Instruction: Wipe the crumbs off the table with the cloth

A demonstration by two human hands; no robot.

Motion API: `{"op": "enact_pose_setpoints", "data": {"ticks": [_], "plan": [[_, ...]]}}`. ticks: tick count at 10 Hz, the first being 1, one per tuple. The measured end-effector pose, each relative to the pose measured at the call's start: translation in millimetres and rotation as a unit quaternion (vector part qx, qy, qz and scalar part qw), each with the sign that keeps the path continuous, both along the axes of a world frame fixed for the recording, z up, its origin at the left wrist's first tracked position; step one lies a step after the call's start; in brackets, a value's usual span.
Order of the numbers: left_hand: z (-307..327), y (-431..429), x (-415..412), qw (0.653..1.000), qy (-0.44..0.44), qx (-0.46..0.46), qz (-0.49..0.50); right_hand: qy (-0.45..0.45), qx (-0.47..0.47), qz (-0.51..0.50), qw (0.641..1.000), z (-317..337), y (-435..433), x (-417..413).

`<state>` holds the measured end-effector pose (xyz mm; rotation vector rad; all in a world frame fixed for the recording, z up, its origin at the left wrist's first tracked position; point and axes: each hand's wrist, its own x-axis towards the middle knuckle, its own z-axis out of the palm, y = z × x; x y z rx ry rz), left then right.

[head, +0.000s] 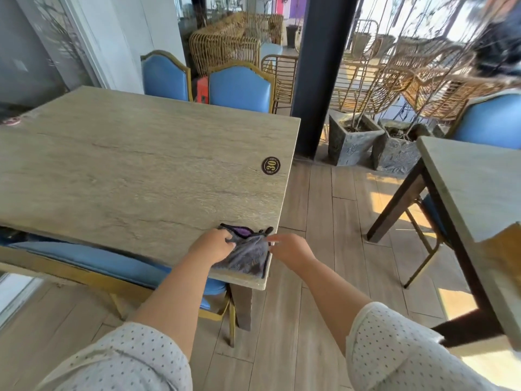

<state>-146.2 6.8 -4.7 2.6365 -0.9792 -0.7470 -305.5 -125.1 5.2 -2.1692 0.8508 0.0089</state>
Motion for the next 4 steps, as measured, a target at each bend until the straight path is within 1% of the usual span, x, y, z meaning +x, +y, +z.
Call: {"op": "enact_pose_setpoints", "data": {"ticks": [1,3,4], "plan": [[35,-4,-4,1.0,-0.016,-0.005,-0.019,-0.053,0.005,-0.027,0.998,36,-11,-8],[130,-6,0,0.996,-0.054,-0.074,-0.013,-0.16,-0.017,-0.052,0.986,126,-26,-3],[183,0,1,0.984,-0.105,-0.144,-0.001,-0.231,-0.016,-0.058,0.971,173,-26,5]]}}
